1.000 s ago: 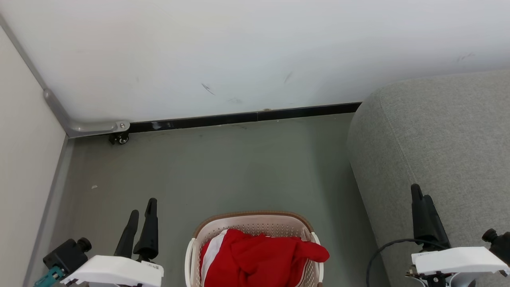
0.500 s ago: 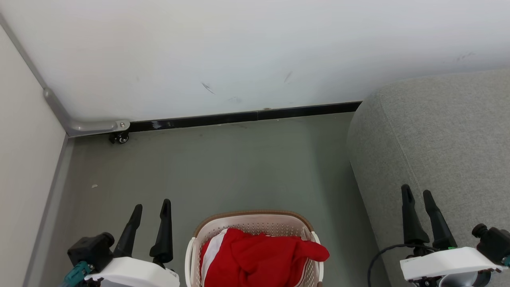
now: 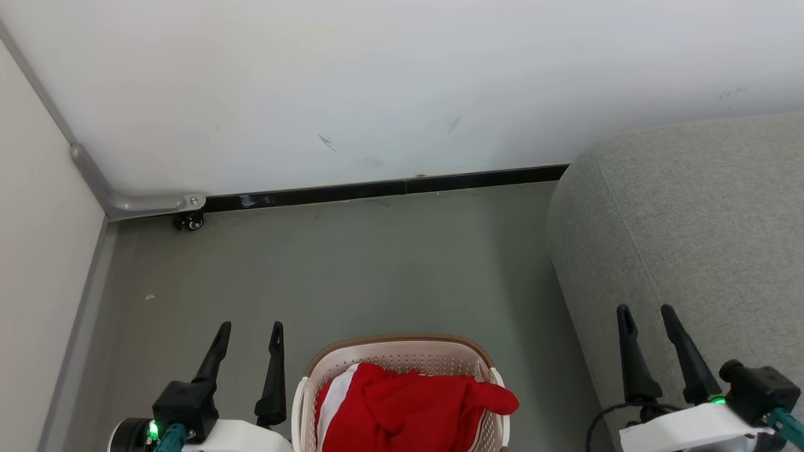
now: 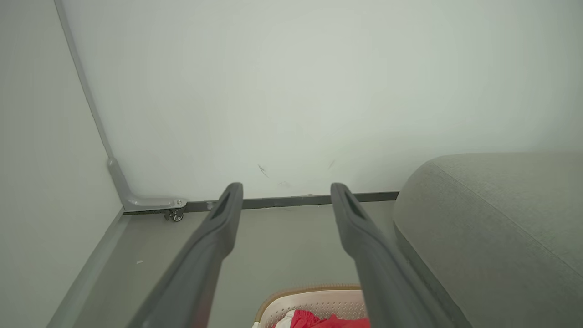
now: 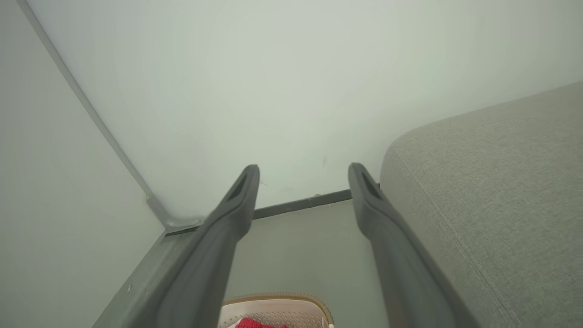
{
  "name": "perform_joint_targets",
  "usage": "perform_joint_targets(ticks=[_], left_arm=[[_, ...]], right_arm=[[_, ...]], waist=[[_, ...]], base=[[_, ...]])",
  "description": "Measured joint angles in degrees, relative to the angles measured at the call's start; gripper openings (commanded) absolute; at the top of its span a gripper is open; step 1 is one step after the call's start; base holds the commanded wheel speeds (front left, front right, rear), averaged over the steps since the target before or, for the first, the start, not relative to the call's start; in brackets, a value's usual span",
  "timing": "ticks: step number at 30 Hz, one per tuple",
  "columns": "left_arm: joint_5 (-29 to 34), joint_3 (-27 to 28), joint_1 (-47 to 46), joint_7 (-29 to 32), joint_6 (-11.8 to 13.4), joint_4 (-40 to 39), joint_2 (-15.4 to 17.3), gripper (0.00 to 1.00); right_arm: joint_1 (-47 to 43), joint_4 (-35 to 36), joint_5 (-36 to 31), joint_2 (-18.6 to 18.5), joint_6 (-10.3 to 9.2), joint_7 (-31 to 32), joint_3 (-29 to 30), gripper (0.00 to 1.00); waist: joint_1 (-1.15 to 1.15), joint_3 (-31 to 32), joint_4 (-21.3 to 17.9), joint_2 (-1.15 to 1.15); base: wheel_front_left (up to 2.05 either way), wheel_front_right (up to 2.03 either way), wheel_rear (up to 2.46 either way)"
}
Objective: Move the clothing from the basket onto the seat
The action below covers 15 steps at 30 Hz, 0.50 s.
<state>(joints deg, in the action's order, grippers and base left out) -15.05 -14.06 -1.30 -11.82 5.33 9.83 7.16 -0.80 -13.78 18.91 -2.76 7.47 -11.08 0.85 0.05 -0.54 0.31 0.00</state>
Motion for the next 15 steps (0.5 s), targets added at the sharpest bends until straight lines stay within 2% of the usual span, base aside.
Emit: perform_joint_targets(ticks=[11, 15], left_arm=[[8.68, -0.97, 1.26, -2.34, 2.79, 1.05, -0.03, 1.00], [9.44, -1.07, 1.26, -2.34, 3.09, 1.02, -0.15, 1.00]], right_arm=[[-0.65, -1.38, -9.69, 0.11, 0.01, 0.00, 0.55, 1.00], [-0.66, -1.83, -10.42, 0.22, 0.01, 0.63, 0.65, 1.00]], waist=[[-0.01, -0.05, -0.13, 0.00], [-0.01, -0.19, -0.15, 0.00]], base=[[0.00, 0.00, 0.00], [0.00, 0.00, 0.00]])
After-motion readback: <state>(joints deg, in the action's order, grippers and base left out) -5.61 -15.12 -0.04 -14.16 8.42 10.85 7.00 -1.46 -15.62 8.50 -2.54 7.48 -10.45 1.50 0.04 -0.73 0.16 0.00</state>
